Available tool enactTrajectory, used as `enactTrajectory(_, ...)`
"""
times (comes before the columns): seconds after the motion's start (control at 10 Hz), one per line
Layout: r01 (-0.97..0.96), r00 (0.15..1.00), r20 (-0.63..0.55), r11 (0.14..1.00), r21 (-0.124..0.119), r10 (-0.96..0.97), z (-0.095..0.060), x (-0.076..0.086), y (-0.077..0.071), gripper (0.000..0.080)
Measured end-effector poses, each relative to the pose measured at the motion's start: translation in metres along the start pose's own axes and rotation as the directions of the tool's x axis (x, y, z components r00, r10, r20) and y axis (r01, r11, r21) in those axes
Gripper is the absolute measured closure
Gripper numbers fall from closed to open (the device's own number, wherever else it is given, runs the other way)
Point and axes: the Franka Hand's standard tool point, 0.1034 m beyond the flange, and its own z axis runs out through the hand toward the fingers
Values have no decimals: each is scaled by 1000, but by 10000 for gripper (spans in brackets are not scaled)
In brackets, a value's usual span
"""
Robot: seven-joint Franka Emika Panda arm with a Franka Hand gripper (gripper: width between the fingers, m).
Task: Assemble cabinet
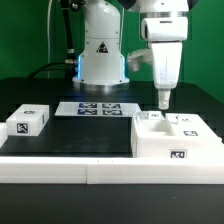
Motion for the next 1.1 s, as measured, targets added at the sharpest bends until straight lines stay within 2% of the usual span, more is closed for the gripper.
enactTrajectory(0.4,-1,1000,1,1000,4,1,2,-1,0,2)
enactTrajectory(0.7,4,1000,-11,1000,11,-4,16,-6,-32,2)
enactTrajectory(0.9,10,1000,-25,1000,16,-10,29,-7,-41,2)
enactTrajectory(1.1,7,1000,-30,999,33,-6,39,-9,-46,2)
